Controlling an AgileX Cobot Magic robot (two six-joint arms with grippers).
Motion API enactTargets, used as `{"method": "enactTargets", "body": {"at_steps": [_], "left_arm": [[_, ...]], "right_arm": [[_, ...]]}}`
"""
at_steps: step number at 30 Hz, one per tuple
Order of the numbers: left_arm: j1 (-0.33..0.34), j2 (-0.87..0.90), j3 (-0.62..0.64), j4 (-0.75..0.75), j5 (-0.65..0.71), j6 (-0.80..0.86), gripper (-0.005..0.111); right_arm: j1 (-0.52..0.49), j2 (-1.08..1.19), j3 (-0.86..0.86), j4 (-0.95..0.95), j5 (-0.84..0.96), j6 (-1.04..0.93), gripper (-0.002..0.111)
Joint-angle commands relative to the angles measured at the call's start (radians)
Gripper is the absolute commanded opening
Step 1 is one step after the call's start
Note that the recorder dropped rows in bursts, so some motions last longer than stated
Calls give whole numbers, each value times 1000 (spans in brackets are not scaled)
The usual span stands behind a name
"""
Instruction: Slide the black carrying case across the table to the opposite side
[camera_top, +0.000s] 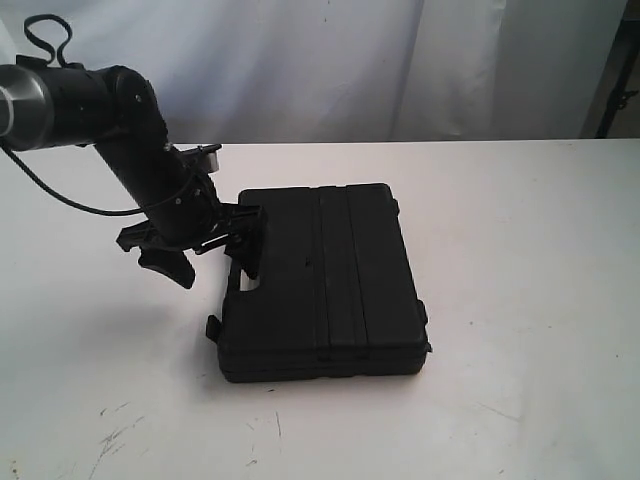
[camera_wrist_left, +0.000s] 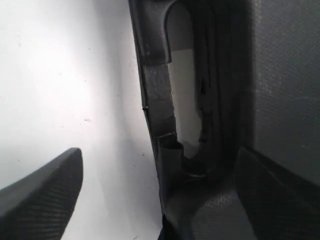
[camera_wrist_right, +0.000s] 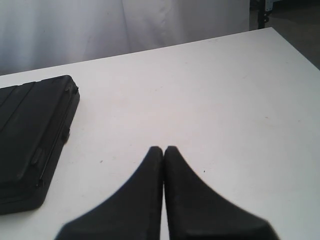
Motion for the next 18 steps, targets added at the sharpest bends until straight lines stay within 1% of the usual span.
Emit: {"method": "enactTargets", "body": {"at_steps": [1, 18], "left_arm": [[-5, 12, -7, 22, -34, -8, 78], [-5, 68, -7, 25, -57, -13, 78]], "right_arm": [[-8, -6, 3, 3, -5, -7, 0], [-8, -6, 3, 3, -5, -7, 0]]}}
